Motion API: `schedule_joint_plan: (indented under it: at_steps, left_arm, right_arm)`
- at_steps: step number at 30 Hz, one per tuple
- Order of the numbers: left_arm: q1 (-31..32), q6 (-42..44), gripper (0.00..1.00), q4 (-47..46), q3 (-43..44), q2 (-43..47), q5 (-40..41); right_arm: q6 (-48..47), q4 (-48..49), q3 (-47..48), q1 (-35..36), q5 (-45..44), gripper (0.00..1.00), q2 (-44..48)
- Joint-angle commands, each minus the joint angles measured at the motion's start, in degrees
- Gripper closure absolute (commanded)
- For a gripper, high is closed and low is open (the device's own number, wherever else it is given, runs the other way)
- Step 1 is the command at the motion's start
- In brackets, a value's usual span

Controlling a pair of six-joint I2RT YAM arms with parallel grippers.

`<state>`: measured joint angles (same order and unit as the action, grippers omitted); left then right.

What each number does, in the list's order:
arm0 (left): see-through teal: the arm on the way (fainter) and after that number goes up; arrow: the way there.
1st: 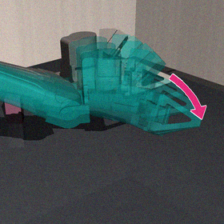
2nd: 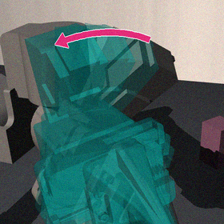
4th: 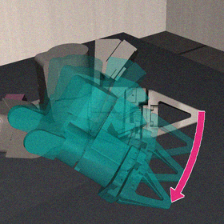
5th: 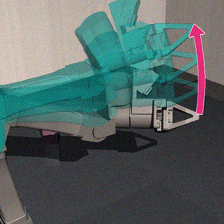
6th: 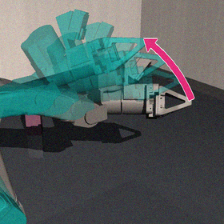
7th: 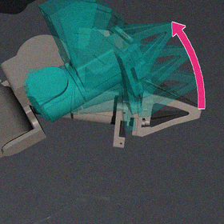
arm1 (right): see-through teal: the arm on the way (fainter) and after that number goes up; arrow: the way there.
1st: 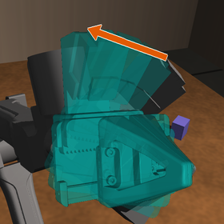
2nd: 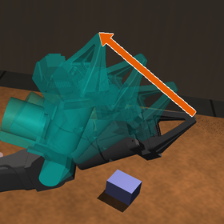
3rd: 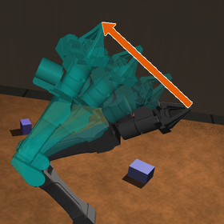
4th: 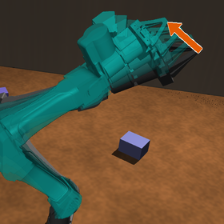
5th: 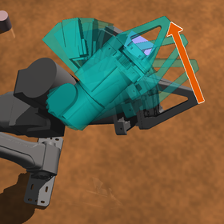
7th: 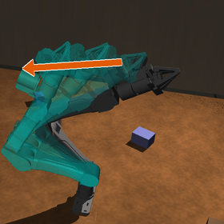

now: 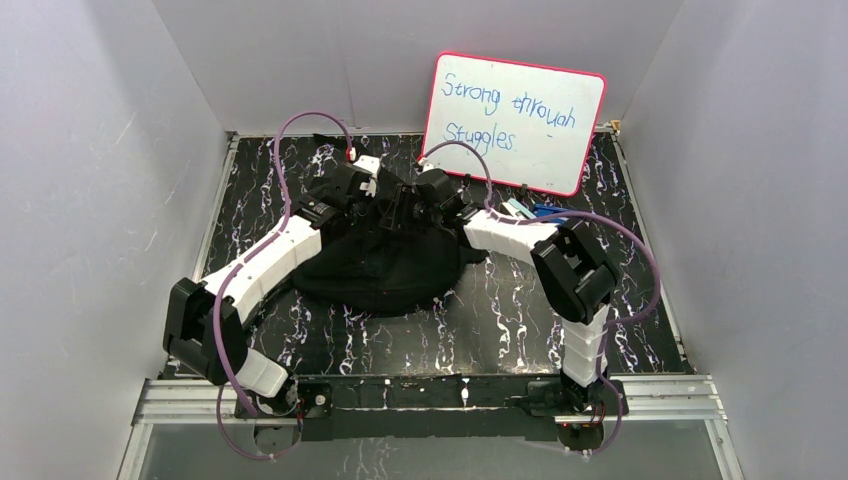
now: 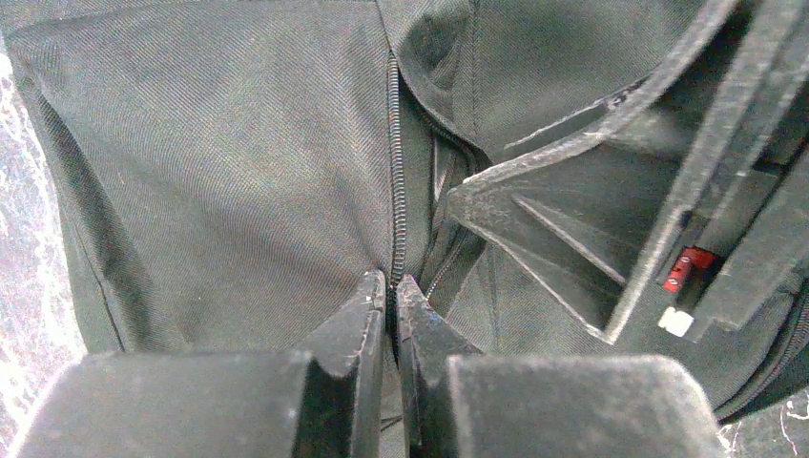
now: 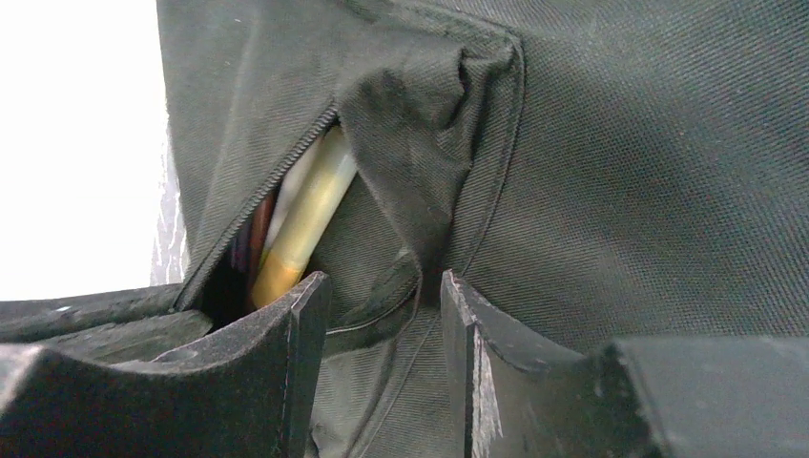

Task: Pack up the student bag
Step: Zip the student bag at the center of the board.

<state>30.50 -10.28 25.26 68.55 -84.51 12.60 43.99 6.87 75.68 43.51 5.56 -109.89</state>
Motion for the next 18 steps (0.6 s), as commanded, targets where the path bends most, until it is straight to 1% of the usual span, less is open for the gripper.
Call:
schedule_joint_plan:
  at_steps: [1,10,15,17,18]
  left_arm:
    - [0.6,-0.3,1.00,-0.2,-0.7,2.0,-1.0]
    - [0.6,-0.3,1.00,-0.5,-0.4,1.3,-1.6]
    - [0.6,-0.3,1.00,-0.4,-0.3,1.3,-1.6]
    - [0.6,-0.5,1.00,-0.5,-0.6,1.4,-1.5]
    - [0.5,-0.6,1.00,-0.6,-0.8,1.5,-1.5]
  right_arm:
    - [0.4,-0.3,4.0,-0.1,1.2,0.46,-1.4]
    - [0.3,-0.3,4.6,-0.1,1.6,0.53,-4.0]
    - [0.0,1.0,4.3,-0.1,2.9,0.63,-4.3]
    - [-0.1,3.1,3.0,-0.1,3.7,0.66,-3.4]
    - [0.0,4.6,1.8,-0.1,3.9,0.70,-2.7]
